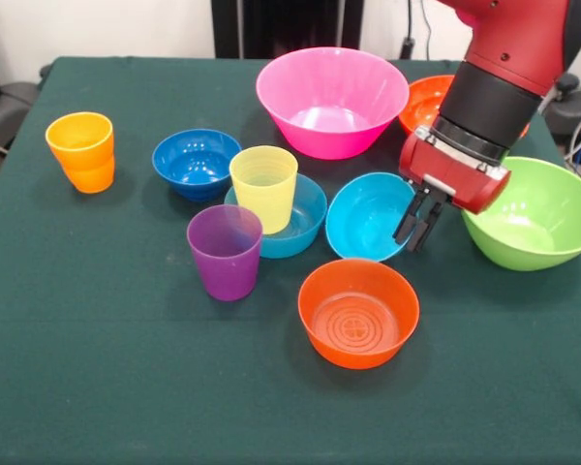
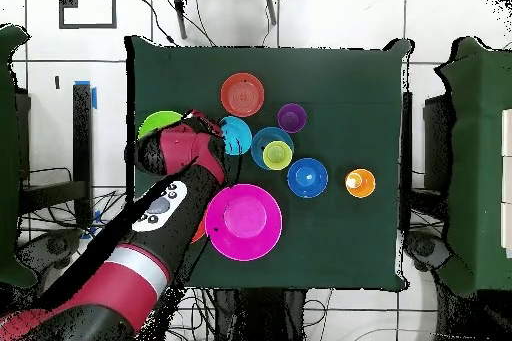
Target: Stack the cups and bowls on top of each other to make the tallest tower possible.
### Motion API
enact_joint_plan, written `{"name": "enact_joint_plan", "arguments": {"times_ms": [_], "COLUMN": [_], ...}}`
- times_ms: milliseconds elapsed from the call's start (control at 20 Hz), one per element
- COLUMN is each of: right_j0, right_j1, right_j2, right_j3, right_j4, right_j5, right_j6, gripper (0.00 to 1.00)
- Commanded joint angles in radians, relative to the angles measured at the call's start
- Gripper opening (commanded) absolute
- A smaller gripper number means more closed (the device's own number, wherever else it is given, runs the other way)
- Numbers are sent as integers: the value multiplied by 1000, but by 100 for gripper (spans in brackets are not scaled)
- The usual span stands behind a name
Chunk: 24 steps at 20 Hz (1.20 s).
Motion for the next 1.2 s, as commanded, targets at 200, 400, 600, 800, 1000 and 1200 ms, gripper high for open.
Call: {"name": "enact_joint_plan", "arguments": {"times_ms": [200, 400, 600, 800, 1000, 1200], "right_j0": [-6, -8, -7, -11, -14, -43], "right_j1": [-2, -39, -87, -146, -174, -223], "right_j2": [152, 155, 157, 161, 156, 179], "right_j3": [53, 73, 105, 141, 158, 181], "right_j4": [-80, -88, -101, -122, -146, -174], "right_j5": [60, 81, 94, 114, 107, 111], "right_j6": [2, -13, -22, -35, -44, -76], "gripper": [0, 0, 0, 0, 0, 0]}}
